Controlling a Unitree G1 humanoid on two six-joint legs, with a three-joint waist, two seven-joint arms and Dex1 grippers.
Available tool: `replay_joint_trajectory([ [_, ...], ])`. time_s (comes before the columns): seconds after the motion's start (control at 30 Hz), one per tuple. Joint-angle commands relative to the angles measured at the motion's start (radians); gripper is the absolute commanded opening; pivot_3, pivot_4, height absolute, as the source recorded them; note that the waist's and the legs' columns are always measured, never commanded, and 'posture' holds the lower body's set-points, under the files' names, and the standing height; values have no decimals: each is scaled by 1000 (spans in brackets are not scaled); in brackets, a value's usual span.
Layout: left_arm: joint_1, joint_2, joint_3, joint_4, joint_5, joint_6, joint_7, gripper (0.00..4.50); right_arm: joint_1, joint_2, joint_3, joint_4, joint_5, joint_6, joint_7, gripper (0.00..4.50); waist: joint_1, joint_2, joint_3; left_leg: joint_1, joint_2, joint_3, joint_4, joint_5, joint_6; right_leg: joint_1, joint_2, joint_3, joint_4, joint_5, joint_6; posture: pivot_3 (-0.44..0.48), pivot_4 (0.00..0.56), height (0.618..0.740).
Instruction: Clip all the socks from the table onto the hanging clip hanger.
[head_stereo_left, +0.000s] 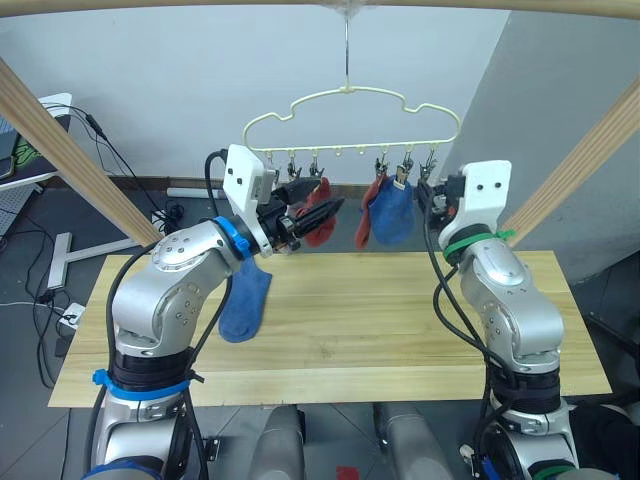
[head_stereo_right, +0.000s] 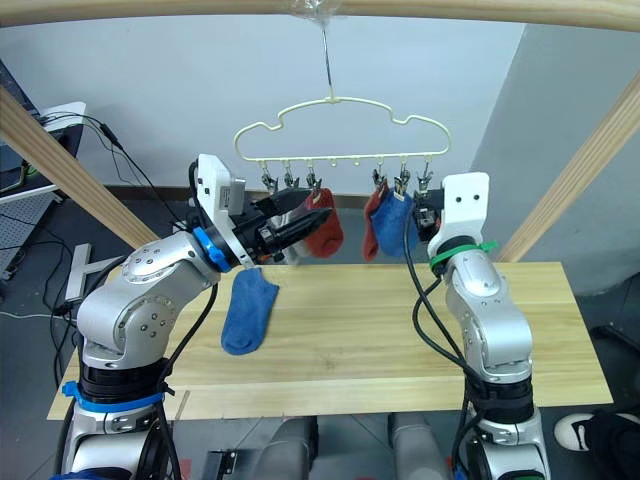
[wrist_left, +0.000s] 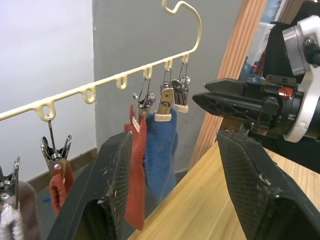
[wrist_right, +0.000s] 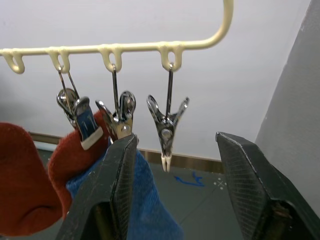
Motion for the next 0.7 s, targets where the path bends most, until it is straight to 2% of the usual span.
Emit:
replay_joint_trajectory([
  [0.03,-9,16,13,-57,-21,-7,-1,2769,-29,-4,-21,0,-7,-35,8,2617,0,0,0,0,0,0,0,0,0,0,0,0,0,0,0,66,298,740],
  [0.33,-15,14,10,-59,-23,-10,2,2769,-48,4,-23,44,-13,-55,5,2617,2,0,0,0,0,0,0,0,0,0,0,0,0,0,0,69,300,740],
  [0.43,-19,16,12,-61,-26,-4,4,2769,-55,4,-19,59,-21,-61,2,2036,3,0,0,0,0,0,0,0,0,0,0,0,0,0,0,74,303,740],
  [0.7,-28,17,13,-63,-35,2,10,2769,-66,8,-21,81,-33,-71,3,2036,6,0,0,0,0,0,0,0,0,0,0,0,0,0,0,79,306,740],
])
